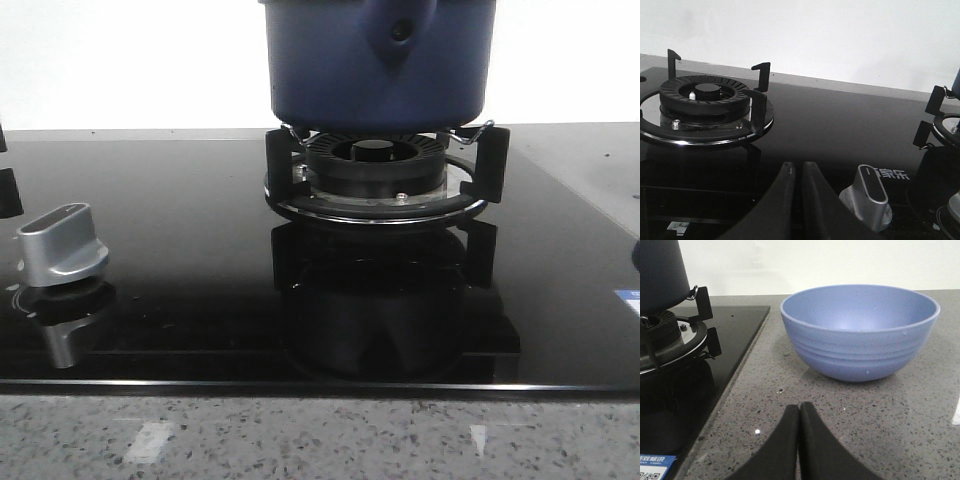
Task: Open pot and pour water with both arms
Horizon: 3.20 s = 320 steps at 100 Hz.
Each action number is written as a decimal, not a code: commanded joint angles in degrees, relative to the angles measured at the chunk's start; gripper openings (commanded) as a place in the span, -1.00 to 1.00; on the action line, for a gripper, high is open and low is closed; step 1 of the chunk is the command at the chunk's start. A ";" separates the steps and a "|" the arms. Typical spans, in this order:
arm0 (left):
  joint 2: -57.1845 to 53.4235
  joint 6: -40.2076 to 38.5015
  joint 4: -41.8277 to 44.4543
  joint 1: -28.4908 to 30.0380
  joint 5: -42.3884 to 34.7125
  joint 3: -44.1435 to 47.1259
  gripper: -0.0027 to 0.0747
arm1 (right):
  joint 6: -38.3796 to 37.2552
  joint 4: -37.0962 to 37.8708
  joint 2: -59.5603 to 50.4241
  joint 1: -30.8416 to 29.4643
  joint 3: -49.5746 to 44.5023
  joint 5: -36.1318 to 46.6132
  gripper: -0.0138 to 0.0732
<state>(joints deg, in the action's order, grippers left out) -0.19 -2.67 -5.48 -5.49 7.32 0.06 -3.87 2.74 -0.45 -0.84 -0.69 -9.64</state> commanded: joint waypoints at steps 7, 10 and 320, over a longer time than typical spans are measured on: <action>-1.63 -0.60 -0.40 0.03 -4.44 1.77 -0.98 | 0.15 0.63 -1.24 -0.36 -1.48 4.49 -0.79; -1.63 -0.60 -0.40 0.03 -4.44 1.77 -0.98 | 0.15 0.63 -1.24 -0.36 -1.48 4.49 -0.79; 39.72 37.06 -45.35 0.03 26.54 -47.49 -0.98 | 2.12 -10.48 29.27 -0.36 40.78 -29.55 -0.79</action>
<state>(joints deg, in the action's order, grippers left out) 34.61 23.74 -39.45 -5.49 33.04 -43.18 -3.13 -8.04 27.33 -0.84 36.98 -42.14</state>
